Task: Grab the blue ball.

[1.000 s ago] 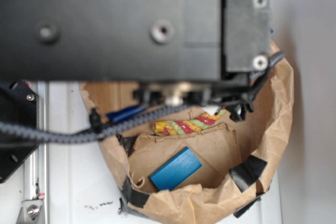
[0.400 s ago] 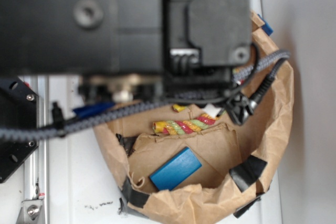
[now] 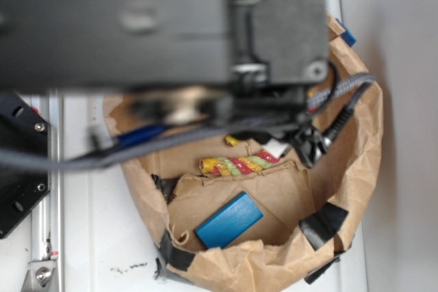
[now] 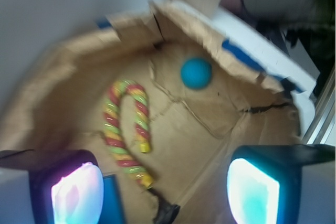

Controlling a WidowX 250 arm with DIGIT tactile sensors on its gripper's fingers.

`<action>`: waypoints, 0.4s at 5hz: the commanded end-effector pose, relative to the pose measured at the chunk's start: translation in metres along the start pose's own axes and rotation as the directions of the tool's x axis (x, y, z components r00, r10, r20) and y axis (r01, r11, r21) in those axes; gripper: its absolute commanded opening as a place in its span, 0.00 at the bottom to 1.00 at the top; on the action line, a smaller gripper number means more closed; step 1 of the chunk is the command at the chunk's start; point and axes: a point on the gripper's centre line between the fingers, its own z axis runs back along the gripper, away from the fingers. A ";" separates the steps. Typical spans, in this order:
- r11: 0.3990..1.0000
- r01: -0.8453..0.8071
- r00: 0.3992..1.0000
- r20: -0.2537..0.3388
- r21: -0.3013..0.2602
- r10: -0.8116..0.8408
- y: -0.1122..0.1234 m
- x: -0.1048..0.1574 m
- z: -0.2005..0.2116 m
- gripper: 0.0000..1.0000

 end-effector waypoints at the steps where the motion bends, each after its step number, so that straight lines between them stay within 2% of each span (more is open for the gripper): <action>1: 0.999 -0.044 0.999 0.026 -0.015 0.044 0.019 0.011 -0.031 1.00; 2: 0.995 -0.099 0.995 -0.020 0.024 0.099 0.011 0.021 -0.049 1.00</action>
